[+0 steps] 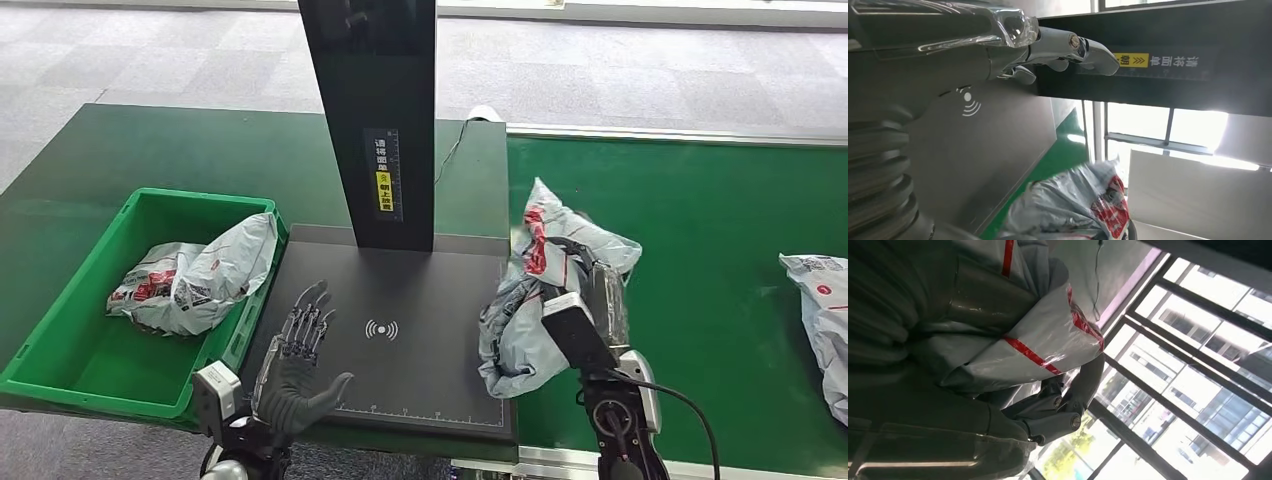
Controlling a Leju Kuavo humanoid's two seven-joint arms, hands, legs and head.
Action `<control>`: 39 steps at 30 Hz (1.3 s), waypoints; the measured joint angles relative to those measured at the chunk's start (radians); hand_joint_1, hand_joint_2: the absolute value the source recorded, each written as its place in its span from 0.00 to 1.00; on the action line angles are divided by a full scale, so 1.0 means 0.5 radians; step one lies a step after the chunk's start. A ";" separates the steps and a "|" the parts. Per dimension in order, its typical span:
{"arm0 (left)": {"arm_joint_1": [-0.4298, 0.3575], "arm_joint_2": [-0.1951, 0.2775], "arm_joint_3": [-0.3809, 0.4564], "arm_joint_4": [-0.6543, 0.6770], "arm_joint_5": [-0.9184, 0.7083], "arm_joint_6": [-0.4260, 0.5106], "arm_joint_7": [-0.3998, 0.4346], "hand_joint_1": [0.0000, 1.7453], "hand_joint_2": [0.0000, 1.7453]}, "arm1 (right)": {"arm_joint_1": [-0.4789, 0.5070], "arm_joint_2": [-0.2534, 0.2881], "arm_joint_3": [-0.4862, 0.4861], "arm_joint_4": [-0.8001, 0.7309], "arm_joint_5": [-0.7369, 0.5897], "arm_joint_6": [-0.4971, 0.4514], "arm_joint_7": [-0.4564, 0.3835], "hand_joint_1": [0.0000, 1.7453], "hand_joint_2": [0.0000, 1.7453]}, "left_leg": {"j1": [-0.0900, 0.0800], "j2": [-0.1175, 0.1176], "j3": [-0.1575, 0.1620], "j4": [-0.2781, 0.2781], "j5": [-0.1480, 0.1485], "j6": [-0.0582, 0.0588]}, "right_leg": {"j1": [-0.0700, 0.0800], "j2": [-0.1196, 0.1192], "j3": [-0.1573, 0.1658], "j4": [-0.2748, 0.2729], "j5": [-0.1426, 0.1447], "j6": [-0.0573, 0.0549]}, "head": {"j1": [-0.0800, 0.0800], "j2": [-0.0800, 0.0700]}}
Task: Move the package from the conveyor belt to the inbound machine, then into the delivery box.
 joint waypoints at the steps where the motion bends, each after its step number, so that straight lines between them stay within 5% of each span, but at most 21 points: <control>1: -0.003 0.000 0.000 0.002 0.001 0.000 -0.001 0.00 1.00 | 0.001 0.006 0.026 0.000 -0.011 0.000 -0.004 1.00 1.00 | 0.000 -0.002 0.000 0.000 0.000 0.000 | 0.000 -0.002 0.000 0.000 0.000 0.000 | 0.000 0.000; 7: -0.010 0.000 0.003 0.012 0.004 0.000 -0.004 0.00 1.00 | 0.001 0.006 0.104 0.000 -0.053 0.013 -0.010 1.00 1.00 | -0.001 -0.003 -0.003 0.000 0.000 0.000 | -0.001 -0.003 0.000 0.000 0.000 0.000 | 0.001 0.000; 18: 0.005 0.013 0.011 0.012 0.049 0.033 -0.051 0.00 1.00 | -0.016 -0.011 0.406 0.072 -0.171 0.326 -0.104 1.00 1.00 | 0.000 -0.002 -0.004 0.000 0.000 0.000 | 0.001 -0.003 -0.001 0.000 0.000 0.000 | 0.001 0.000; 23: 0.015 0.025 0.015 0.012 0.071 0.039 -0.057 0.00 1.00 | -0.141 -0.078 0.646 0.349 -0.092 0.667 -0.060 1.00 1.00 | 0.000 -0.003 -0.003 0.000 0.000 0.000 | 0.000 -0.004 0.000 0.000 0.000 0.000 | 0.001 0.000; 30: 0.010 0.043 0.020 0.012 0.087 0.037 -0.063 0.00 1.00 | -0.329 -0.125 0.922 0.738 -0.068 0.823 -0.129 1.00 1.00 | 0.000 -0.002 -0.001 0.000 0.000 0.000 | 0.000 -0.004 0.001 0.000 0.000 0.000 | 0.001 0.000; 35: 0.002 0.051 0.022 0.012 0.098 0.037 -0.063 0.00 1.00 | -0.412 -0.143 1.027 0.854 -0.056 0.844 -0.131 0.79 1.00 | 0.000 -0.001 0.003 0.000 0.000 0.000 | 0.000 -0.002 0.003 0.000 0.000 0.000 | 0.001 0.000; 39: -0.002 0.058 0.023 0.016 0.099 0.034 -0.063 0.00 1.00 | -0.442 -0.148 1.050 0.891 -0.059 0.826 -0.135 0.79 1.00 | 0.000 -0.001 0.005 0.000 0.000 0.000 | 0.000 -0.002 0.005 0.000 0.000 0.000 | 0.001 0.000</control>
